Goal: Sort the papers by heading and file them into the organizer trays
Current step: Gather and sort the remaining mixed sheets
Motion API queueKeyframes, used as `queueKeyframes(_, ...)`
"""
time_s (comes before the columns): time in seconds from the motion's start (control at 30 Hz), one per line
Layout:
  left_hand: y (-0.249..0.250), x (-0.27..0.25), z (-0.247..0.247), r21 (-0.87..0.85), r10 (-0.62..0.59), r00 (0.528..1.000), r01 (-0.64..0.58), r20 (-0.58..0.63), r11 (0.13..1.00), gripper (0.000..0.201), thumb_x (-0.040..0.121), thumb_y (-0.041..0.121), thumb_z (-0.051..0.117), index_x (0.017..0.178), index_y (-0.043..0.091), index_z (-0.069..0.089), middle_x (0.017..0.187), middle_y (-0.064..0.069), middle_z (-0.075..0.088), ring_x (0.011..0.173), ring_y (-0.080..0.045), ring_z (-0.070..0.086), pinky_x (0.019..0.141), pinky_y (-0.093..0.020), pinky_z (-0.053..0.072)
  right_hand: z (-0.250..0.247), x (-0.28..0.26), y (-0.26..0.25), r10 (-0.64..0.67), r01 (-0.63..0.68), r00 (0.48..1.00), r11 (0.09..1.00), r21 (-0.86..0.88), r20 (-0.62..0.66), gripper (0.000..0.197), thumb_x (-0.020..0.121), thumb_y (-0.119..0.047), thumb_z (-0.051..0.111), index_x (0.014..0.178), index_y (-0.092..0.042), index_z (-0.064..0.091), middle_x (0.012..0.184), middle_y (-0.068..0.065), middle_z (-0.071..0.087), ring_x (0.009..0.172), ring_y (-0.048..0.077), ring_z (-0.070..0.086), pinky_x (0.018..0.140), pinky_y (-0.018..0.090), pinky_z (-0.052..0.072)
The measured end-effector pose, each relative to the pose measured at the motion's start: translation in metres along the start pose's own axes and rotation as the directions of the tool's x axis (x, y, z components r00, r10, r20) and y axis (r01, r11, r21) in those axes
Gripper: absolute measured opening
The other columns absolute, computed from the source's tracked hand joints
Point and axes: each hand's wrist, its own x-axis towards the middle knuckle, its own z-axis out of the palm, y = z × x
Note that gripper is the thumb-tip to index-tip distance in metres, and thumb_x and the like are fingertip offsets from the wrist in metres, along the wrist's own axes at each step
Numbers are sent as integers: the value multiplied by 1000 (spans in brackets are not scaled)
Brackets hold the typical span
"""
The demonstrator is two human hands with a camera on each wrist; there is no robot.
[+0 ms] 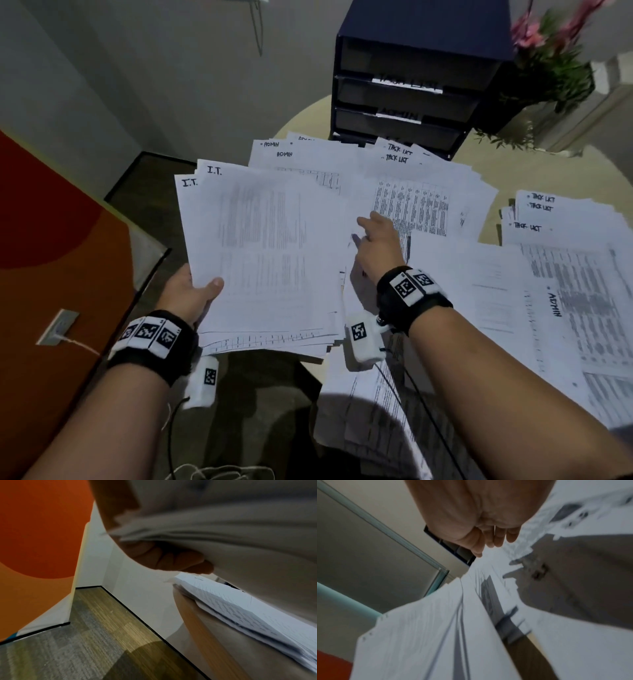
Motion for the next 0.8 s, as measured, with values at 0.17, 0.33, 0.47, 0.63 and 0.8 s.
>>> queueKeyframes(0.17, -2, 7, 30, 72, -21, 997, 16, 80, 997, 36, 89, 3, 67, 121, 15, 56, 119, -8, 67, 94, -22, 66, 80, -37, 52, -74, -26, 18, 52, -48, 990, 998, 38, -131, 35, 98, -2, 45, 126, -13, 64, 131, 3, 47, 104, 9, 55, 95, 23, 47)
queueKeyframes(0.33, 8, -6, 59, 503, 70, 997, -45, -30, 863, 82, 74, 12, 80, 142, 19, 34, 137, -10, 45, 122, -32, 50, 103, -51, 44, -146, -61, 66, 152, -127, 960, 985, 118, -237, 29, 97, 1, 47, 118, -7, 66, 123, 10, 57, 90, 5, 62, 75, 5, 47)
queueKeyframes(0.47, 28, -19, 99, 560, 260, 966, -223, 15, 798, 80, 81, 18, 77, 147, 19, 33, 149, -14, 30, 134, -33, 40, 110, -48, 38, -201, -90, 109, 283, -244, 895, 958, 153, -346, 27, 97, 5, 44, 107, -2, 68, 111, 11, 61, 71, -16, 62, 66, 1, 46)
queueKeyframes(0.63, 41, -60, 189, 419, 190, 918, -333, 347, 845, 24, 88, 15, 66, 112, 18, 64, 113, -5, 67, 103, -23, 64, 99, -35, 48, -245, -120, 150, 416, -394, 825, 909, 140, -382, 25, 96, 2, 48, 104, -7, 70, 103, 6, 65, 97, 17, 62, 68, 5, 45)
queueKeyframes(0.8, 21, -97, 259, 627, 55, 872, -393, 486, 673, 14, 87, 13, 63, 99, 14, 71, 100, -4, 65, 103, -25, 63, 95, -31, 49, -246, -131, 187, 435, -481, 855, 868, -123, -282, 32, 95, -1, 48, 121, -7, 66, 128, 11, 63, 123, 27, 55, 104, 28, 38)
